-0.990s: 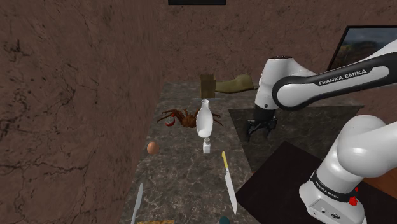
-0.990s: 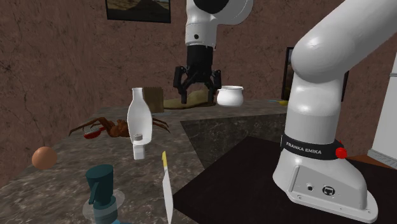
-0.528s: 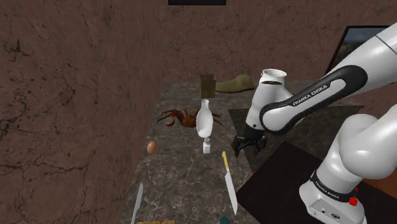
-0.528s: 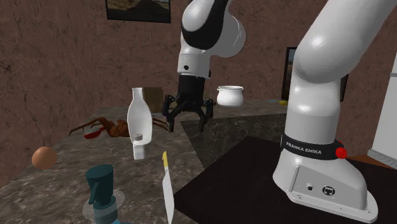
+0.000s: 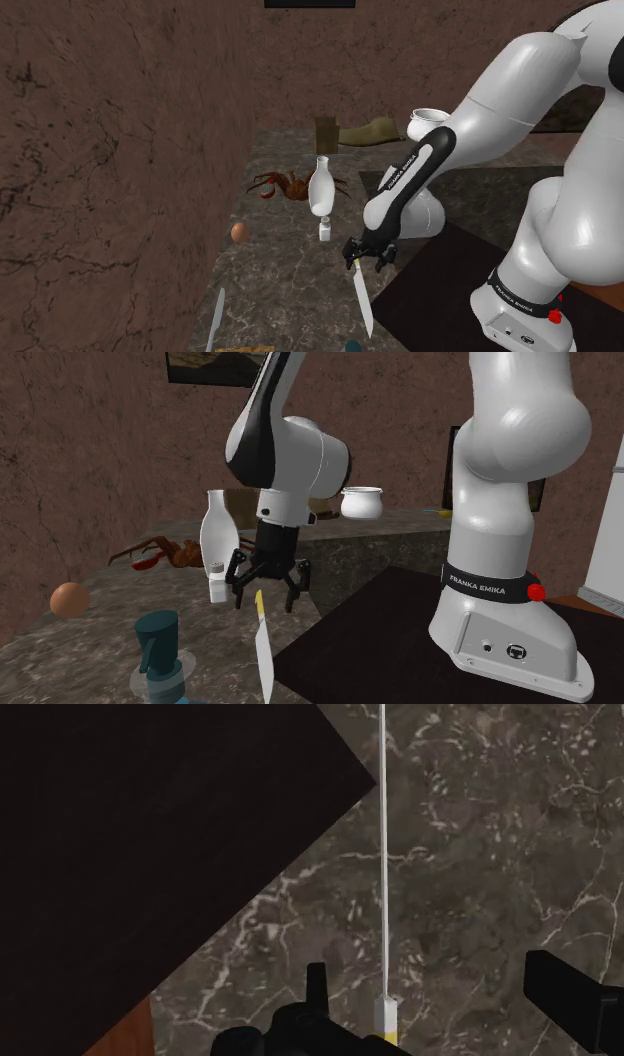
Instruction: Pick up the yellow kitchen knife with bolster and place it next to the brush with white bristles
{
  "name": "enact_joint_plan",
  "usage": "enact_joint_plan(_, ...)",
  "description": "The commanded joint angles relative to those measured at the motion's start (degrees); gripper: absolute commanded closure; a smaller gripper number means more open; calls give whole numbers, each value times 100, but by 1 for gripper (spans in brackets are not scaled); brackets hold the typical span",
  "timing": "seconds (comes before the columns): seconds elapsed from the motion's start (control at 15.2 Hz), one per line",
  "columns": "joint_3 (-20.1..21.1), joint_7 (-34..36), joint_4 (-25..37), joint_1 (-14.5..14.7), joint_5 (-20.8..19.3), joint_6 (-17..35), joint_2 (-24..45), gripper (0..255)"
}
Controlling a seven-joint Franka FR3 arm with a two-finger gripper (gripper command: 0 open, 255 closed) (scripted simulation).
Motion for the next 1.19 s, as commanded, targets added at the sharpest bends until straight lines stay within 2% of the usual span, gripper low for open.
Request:
enact_joint_plan(0.0, 119, -704, 248, 20, 909, 234, 441, 0)
enact_joint_plan(0.4, 399, -2122, 821, -121, 2339, 580, 1285, 0)
enact_joint_plan(0.46, 415, -2271, 881, -130, 2481, 609, 1365, 0)
enact_joint_plan(0.92, 410, -2266, 880, -124, 2478, 606, 1362, 0)
enact_joint_plan(0.99, 410, -2266, 880, -124, 2478, 606, 1362, 255)
enact_joint_plan(1.12, 410, -2266, 880, -124, 2478, 606, 1362, 255)
